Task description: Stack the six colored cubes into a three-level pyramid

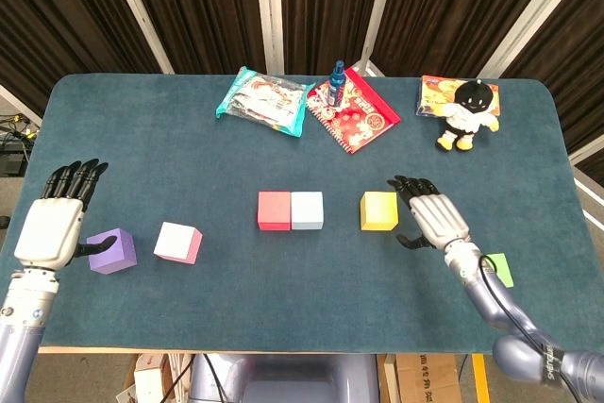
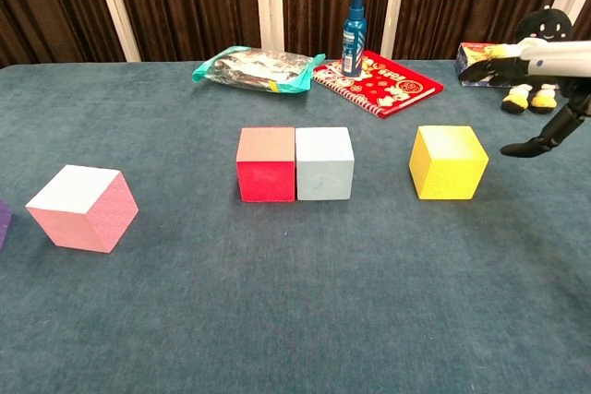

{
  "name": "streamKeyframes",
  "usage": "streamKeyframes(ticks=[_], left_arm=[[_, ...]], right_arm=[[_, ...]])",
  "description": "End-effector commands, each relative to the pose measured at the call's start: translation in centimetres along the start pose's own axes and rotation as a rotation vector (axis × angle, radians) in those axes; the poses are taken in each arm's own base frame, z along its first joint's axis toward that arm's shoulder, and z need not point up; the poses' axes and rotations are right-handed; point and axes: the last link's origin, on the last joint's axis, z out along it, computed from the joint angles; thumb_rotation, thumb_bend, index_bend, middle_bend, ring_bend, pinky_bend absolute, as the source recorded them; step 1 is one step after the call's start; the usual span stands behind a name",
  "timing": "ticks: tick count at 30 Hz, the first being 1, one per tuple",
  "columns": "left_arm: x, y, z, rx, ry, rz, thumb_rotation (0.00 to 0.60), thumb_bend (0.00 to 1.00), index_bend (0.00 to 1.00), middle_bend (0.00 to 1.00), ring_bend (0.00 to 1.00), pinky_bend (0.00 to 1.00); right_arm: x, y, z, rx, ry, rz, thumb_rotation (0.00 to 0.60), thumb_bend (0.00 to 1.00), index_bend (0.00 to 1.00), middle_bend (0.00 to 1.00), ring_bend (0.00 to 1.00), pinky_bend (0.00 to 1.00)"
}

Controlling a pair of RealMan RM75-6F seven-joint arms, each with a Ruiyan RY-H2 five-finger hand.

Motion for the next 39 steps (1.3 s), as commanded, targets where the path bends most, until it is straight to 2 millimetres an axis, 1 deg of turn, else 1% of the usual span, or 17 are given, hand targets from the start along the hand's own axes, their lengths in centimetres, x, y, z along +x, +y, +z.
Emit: streamKeyframes(ticks=[1,5,8,14,18,23,28,31,39], left_arm=[[0.0,0.0,0.0,0.0,0.0,-0.001,0.6,0.12,0.0,0.03,0.0,0.05],[0.0,0.1,0.0,-0.002,0.005,-0.004,0.6,0.12,0.0,0.04,0.0,0.05],[0.0,0.0,0.0,0.0,0.004,-0.007,0.6,0.12,0.0,0.04,0.0,0.05],[0.0,-0.1,0.1,0.003,0.009,-0.008,0.6,0.12,0.0,0.04,0.0,0.05],[0.1,-0.1,0.2,0.003,0.015,-0.012,0.6,0.12,0.0,0.04,0.0,0.05],[0.0,-0.1,0.3,0.002,0.017,-0.015,0.6,0.12,0.0,0.04,0.0,0.05],[-0.1,-0.1,0.3,0.001,0.014,-0.016,0.6,0.12,0.0,0.04,0.0,0.05],[-0.1,-0.1,0.4,0.001,0.012,-0.012,0.6,0.12,0.0,0.04,0.0,0.05],[-0.3,-0.1,0.4,0.001,0.003,-0.012,0.6,0.12,0.0,0.04,0.0,0.05]], right_arm=[[-0.6,-0.1,0.8,-0.006,-0.023,-0.004,0.6,0.33,0.0,0.04,0.04,0.0],[-1.0,-0.2,1.7,-0.013,-0.034,-0.006,0.6,0.33,0.0,0.06,0.06,0.0],[-1.3,-0.2,2.4,-0.025,-0.038,-0.002,0.6,0.33,0.0,0.11,0.09,0.0],[-2.0,-0.1,3.5,-0.045,-0.043,0.02,0.6,0.33,0.0,0.18,0.11,0.0],[-2.4,-0.2,4.0,-0.048,-0.045,0.023,0.6,0.33,0.0,0.19,0.12,0.0],[-2.7,-0.5,4.6,-0.049,-0.043,0.03,0.6,0.33,0.0,0.23,0.15,0.0],[-3.3,-0.5,5.1,-0.062,-0.044,0.034,0.6,0.33,0.0,0.29,0.21,0.0],[-3.5,-0.4,5.3,-0.071,-0.043,0.036,0.6,0.33,0.0,0.33,0.26,0.0],[-3.5,-0.6,5.2,-0.062,-0.021,0.039,0.6,0.33,0.0,0.34,0.27,0.0]])
